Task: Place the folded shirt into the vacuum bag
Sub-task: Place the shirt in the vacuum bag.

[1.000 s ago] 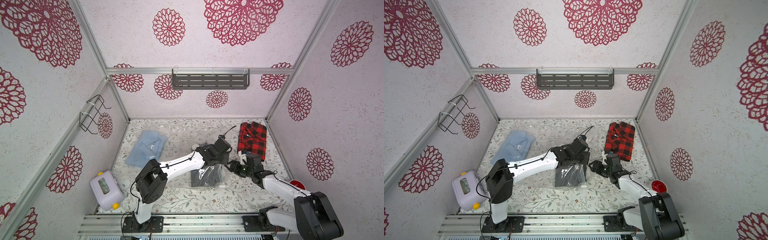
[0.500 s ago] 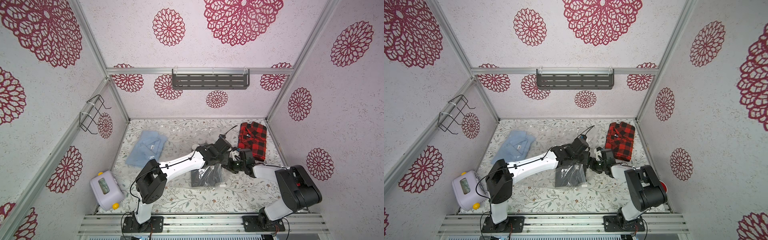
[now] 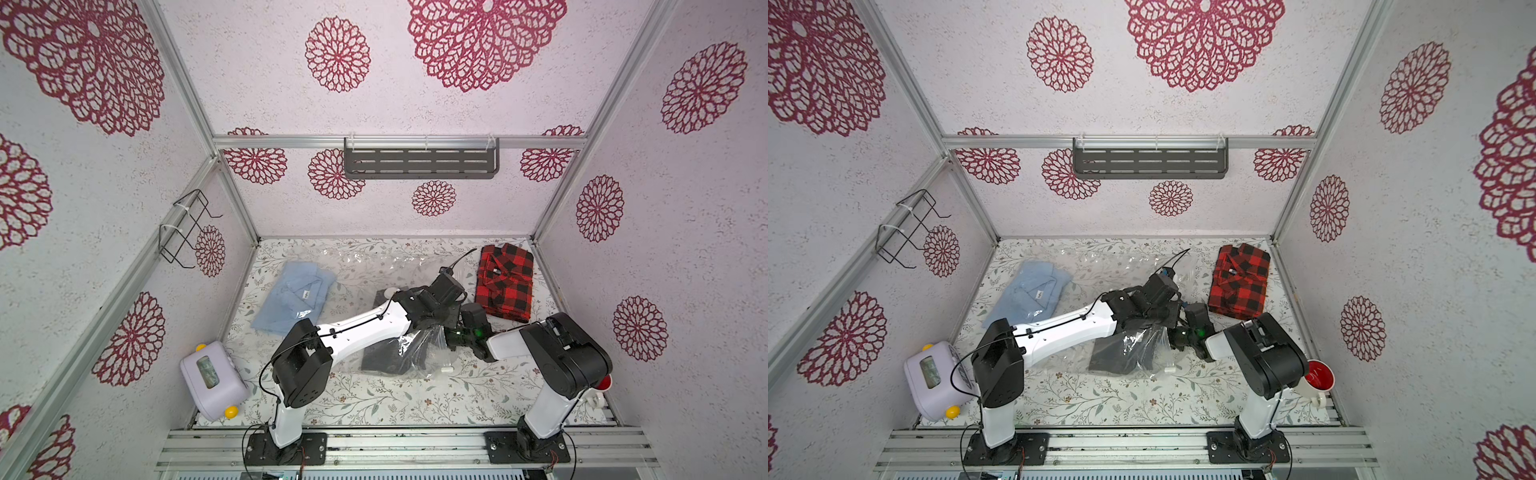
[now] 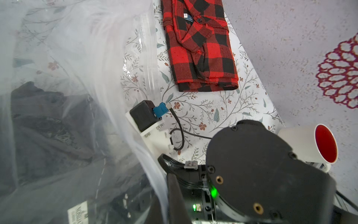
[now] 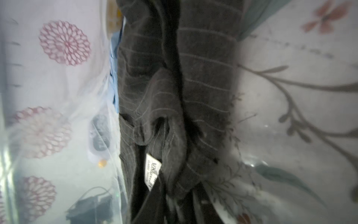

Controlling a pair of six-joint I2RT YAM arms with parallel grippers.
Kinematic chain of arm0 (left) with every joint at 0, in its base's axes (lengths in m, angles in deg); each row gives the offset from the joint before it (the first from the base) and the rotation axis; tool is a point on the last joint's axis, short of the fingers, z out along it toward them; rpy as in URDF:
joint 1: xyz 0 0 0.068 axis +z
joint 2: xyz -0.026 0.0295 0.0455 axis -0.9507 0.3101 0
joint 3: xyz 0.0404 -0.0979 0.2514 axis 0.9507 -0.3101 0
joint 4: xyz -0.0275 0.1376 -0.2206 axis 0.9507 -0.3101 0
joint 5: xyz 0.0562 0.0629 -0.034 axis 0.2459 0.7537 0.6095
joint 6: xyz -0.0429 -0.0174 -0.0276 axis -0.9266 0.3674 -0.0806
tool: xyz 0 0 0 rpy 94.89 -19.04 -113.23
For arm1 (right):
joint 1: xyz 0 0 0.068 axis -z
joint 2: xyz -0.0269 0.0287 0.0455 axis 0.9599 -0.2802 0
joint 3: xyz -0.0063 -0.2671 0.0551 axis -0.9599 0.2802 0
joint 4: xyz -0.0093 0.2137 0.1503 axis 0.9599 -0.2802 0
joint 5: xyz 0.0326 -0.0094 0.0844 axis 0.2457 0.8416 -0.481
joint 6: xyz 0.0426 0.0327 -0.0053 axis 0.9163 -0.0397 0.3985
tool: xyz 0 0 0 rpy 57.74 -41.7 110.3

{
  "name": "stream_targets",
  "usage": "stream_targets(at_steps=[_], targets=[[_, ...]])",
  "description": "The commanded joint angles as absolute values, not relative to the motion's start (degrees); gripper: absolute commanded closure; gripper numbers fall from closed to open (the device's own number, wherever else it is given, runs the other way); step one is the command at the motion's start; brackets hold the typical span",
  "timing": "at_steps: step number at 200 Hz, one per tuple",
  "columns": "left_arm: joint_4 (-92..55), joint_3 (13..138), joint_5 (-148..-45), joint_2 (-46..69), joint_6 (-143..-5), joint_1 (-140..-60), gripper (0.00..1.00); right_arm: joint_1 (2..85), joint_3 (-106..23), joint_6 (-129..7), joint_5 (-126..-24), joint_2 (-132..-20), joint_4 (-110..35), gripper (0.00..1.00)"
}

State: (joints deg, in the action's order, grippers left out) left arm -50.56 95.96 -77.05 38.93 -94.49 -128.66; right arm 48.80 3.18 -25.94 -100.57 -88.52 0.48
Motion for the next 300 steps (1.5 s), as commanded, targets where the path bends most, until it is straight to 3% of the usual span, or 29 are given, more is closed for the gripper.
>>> stream_targets(at_steps=[1,29,93,166,245,300], targets=[[-48.8,97.9,-77.4,37.6,-94.0,-129.9,1.00,48.1,3.2,-17.9,-100.3,-90.1,12.4,0.89],[-48.5,98.0,-77.5,37.4,-94.1,-130.0,1.00,46.6,1.6,-13.1,-98.1,-93.4,17.8,1.00],[-48.2,98.0,-77.3,36.5,-94.1,-130.1,1.00,40.7,-2.3,-6.0,-88.9,-98.3,23.3,1.00],[-48.1,97.8,-76.8,34.6,-93.5,-130.3,1.00,36.2,-12.0,-3.2,-87.3,-105.5,24.3,1.00],[-56.5,100.7,-60.7,30.1,-88.6,-130.1,1.00,38.1,-4.4,-1.1,-86.8,-104.1,32.0,1.00],[-54.4,101.7,-66.3,31.0,-88.4,-130.2,1.00,36.7,-15.6,-2.8,-89.2,-108.2,24.3,1.00]])
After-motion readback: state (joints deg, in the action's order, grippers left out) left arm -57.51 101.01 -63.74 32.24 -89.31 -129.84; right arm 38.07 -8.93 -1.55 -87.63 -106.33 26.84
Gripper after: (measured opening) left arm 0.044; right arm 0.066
